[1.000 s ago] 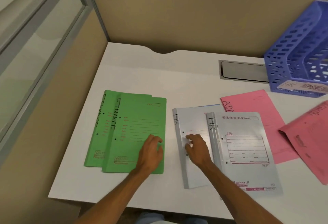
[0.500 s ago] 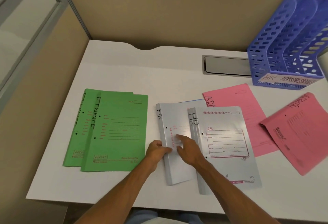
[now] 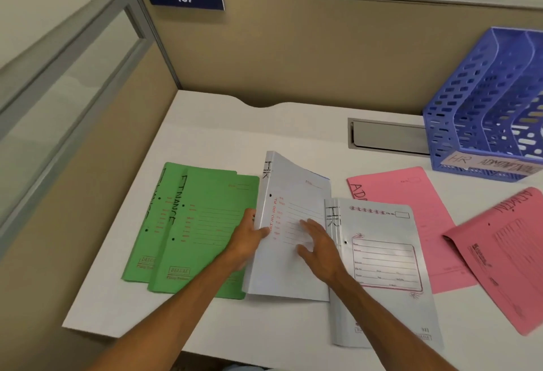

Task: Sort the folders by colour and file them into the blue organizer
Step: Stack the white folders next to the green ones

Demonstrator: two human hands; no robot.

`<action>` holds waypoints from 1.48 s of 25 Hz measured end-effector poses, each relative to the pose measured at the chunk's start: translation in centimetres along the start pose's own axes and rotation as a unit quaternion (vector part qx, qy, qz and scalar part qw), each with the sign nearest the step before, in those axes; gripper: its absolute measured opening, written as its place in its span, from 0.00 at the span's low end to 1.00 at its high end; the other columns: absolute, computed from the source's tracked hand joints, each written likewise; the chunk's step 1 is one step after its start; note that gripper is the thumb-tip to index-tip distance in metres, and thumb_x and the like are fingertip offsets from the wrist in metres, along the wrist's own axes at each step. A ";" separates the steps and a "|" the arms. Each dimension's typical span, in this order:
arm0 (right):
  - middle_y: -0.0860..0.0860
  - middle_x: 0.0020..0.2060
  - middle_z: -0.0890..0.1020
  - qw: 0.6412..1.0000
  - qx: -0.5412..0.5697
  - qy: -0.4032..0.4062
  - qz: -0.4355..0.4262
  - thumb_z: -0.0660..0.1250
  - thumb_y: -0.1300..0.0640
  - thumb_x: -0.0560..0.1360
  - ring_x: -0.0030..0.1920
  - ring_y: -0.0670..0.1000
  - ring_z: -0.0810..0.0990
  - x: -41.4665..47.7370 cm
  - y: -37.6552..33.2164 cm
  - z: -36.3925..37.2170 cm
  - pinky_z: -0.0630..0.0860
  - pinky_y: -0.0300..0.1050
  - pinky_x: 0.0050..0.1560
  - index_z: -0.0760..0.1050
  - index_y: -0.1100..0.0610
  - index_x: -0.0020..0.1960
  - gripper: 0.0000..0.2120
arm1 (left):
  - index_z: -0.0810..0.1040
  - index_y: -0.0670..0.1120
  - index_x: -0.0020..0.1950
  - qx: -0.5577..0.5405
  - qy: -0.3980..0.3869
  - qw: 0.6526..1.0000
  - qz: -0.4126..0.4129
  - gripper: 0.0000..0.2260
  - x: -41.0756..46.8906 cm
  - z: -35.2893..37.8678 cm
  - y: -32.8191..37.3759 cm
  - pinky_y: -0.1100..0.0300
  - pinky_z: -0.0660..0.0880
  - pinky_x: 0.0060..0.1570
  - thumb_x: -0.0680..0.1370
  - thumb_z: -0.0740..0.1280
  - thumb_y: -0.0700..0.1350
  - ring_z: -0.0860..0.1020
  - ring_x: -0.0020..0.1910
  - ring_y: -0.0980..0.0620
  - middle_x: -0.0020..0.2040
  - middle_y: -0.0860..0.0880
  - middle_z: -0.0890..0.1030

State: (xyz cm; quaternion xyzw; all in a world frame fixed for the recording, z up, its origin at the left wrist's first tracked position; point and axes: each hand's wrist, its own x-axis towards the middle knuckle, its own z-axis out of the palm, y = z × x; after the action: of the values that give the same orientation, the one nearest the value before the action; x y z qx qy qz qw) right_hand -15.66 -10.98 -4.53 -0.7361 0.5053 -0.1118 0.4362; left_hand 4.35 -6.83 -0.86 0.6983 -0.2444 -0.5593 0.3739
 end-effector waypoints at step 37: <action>0.57 0.65 0.72 0.981 0.054 -0.029 0.185 0.69 0.54 0.76 0.64 0.56 0.74 2.8 -4.7 6.1 0.71 0.46 0.62 0.68 0.58 0.72 0.26 | 0.70 0.41 0.68 0.419 0.189 0.887 0.025 0.26 1.8 -12.6 -5.6 0.52 0.73 0.60 0.73 0.73 0.43 0.69 0.63 0.44 0.64 0.42 0.70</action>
State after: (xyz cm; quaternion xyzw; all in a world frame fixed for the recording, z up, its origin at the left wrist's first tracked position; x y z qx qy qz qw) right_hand -7.61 -9.60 -5.36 -0.6084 0.6131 -0.0343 0.5027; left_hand 16.54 -1.64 -5.19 0.8763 -0.3982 -0.2523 0.0991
